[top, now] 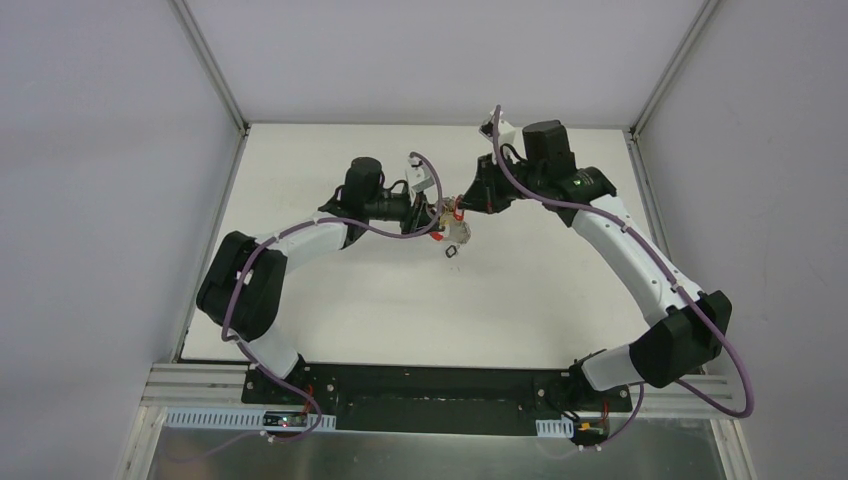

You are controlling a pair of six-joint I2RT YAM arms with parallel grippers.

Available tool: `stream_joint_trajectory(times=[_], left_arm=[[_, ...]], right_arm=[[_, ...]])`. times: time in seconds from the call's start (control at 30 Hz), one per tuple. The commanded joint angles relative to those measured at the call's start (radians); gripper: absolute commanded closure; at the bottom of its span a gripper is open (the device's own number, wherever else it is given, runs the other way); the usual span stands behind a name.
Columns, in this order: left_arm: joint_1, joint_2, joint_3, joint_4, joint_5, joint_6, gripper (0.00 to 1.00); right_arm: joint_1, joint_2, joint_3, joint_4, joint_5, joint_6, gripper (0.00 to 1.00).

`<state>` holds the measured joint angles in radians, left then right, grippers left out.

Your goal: Put the keys on the keyring

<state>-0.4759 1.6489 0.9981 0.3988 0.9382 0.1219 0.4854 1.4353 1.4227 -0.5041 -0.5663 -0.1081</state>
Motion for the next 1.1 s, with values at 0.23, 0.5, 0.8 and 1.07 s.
stream_joint_trajectory(times=[0.23,0.5,0.8,1.07], left_arm=[[0.06,-0.048,0.026,0.015,0.106,-0.101,1.0],[0.038,-0.133,0.266,-0.892,-0.194,0.206,1.0],[-0.012,-0.124,0.456,-1.405,-0.429,0.202,1.0],[-0.017,0.102,0.708,-1.747,-0.449,0.21,1.0]], right_arm=[[-0.034,-0.033,-0.072,0.067,0.061,-0.029,1.0],[-0.034,-0.011,-0.158,0.1,0.158,-0.115,0.88],[-0.044,-0.038,-0.286,0.242,0.155,-0.117,0.81],[-0.072,-0.081,-0.326,0.274,0.171,-0.085,0.65]])
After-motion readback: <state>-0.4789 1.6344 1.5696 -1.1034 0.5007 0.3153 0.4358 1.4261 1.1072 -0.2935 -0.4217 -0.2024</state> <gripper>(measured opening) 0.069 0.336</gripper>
